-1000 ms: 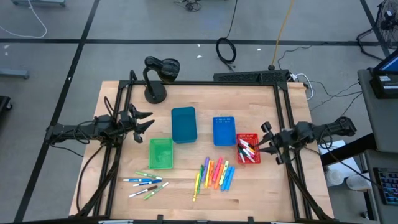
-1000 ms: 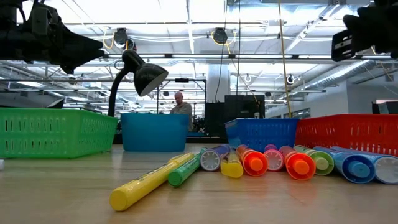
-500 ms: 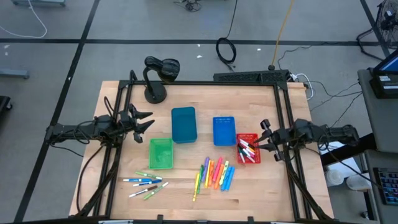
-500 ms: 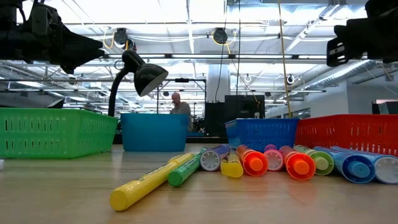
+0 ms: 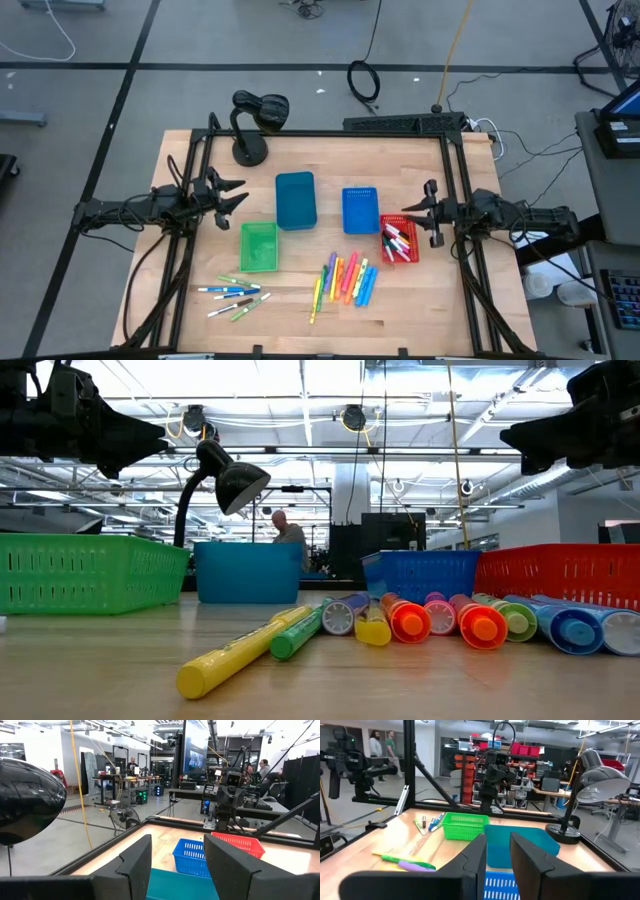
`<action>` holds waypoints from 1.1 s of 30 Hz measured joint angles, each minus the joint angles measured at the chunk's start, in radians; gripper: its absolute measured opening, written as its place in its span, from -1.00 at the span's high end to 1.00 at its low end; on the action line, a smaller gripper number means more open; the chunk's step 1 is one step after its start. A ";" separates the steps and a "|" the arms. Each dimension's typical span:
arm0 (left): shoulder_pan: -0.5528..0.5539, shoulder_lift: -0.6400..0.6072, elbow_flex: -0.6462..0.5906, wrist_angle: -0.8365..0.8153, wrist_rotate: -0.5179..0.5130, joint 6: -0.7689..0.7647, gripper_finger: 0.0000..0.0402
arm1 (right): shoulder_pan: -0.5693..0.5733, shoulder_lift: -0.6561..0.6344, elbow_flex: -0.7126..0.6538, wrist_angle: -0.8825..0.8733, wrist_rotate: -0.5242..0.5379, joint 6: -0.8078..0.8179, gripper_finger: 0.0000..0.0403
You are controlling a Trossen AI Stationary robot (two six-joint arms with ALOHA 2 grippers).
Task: Pick & Place Markers
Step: Put the top green marker pen into the dark blue bin
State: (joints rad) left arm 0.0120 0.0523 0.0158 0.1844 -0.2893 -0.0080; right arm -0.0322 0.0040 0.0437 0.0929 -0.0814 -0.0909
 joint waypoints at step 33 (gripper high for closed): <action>0.000 0.000 0.001 0.136 0.000 -0.171 0.08 | 0.000 0.000 0.000 0.000 0.001 -0.004 0.65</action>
State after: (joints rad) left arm 0.0116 0.0521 0.0166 0.3209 -0.2893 -0.1790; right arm -0.0319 0.0044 0.0433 0.0934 -0.0803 -0.0944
